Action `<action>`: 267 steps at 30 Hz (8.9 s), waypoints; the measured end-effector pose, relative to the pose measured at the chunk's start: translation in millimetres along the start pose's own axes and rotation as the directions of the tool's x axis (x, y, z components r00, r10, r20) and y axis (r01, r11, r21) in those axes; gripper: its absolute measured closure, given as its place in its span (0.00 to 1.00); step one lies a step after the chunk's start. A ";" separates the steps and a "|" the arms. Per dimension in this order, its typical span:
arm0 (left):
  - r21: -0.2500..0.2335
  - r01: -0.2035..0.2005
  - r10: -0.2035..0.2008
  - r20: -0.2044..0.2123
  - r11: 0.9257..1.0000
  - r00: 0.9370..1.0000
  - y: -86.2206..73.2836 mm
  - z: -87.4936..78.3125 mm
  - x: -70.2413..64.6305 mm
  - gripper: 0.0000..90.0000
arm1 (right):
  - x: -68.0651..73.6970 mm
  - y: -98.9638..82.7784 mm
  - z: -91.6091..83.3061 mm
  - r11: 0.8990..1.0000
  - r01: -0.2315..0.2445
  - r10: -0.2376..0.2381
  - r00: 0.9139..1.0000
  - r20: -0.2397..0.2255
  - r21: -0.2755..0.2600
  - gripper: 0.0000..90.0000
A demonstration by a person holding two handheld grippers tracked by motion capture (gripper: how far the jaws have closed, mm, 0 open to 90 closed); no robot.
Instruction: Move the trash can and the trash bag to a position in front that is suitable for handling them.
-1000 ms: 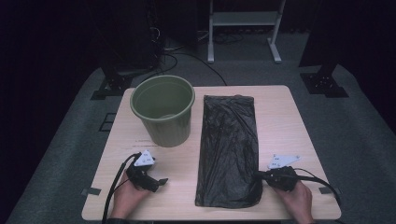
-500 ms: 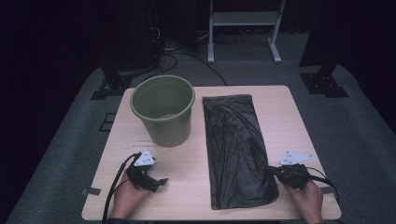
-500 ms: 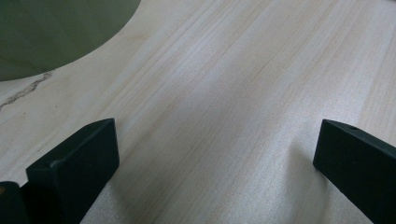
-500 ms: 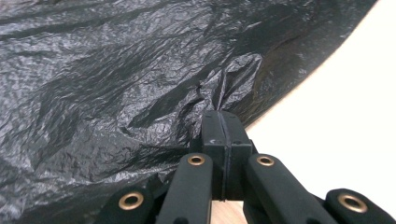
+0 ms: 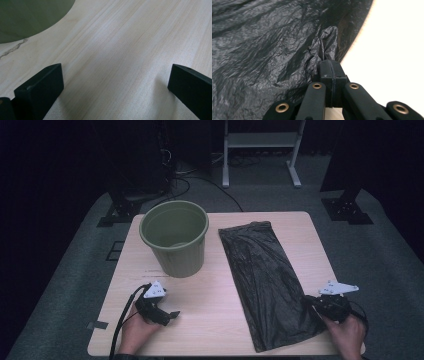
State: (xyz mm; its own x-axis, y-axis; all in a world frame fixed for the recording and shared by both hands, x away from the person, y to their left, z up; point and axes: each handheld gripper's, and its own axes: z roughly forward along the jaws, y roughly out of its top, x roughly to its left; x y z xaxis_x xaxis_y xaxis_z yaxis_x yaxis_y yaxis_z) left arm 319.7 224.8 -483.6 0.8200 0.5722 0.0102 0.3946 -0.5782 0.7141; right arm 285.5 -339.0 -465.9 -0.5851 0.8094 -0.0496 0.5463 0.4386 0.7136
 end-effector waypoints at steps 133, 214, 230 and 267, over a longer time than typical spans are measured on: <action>-0.132 0.072 -0.082 -0.070 0.989 0.994 156.5 -136.1 86.4 0.00 | 20.5 28.7 59.3 1.000 0.017 -0.017 0.995 -0.100 0.000 0.00; -0.078 0.053 -0.050 0.041 0.996 0.998 158.3 -76.9 64.9 0.00 | 20.4 28.1 58.8 0.999 0.034 -0.034 0.992 -0.118 -0.002 0.00; -0.104 0.017 -0.007 0.100 0.994 0.995 155.4 -74.1 33.6 0.00 | 20.4 28.0 58.7 0.999 0.034 -0.034 0.992 -0.117 -0.002 0.00; -0.186 0.013 -0.007 0.034 0.982 0.999 141.0 -123.0 20.1 0.00 | 20.6 28.0 58.5 1.000 0.031 -0.031 0.993 -0.117 -0.001 0.00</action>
State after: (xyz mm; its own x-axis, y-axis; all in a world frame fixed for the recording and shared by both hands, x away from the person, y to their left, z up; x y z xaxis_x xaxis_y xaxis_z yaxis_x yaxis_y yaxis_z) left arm 340.9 226.4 -296.6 0.8310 0.5560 -0.0186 0.3214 -0.4525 0.8318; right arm 323.8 -287.2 -487.9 -0.6677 0.7443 0.0100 0.5271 0.4633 0.7124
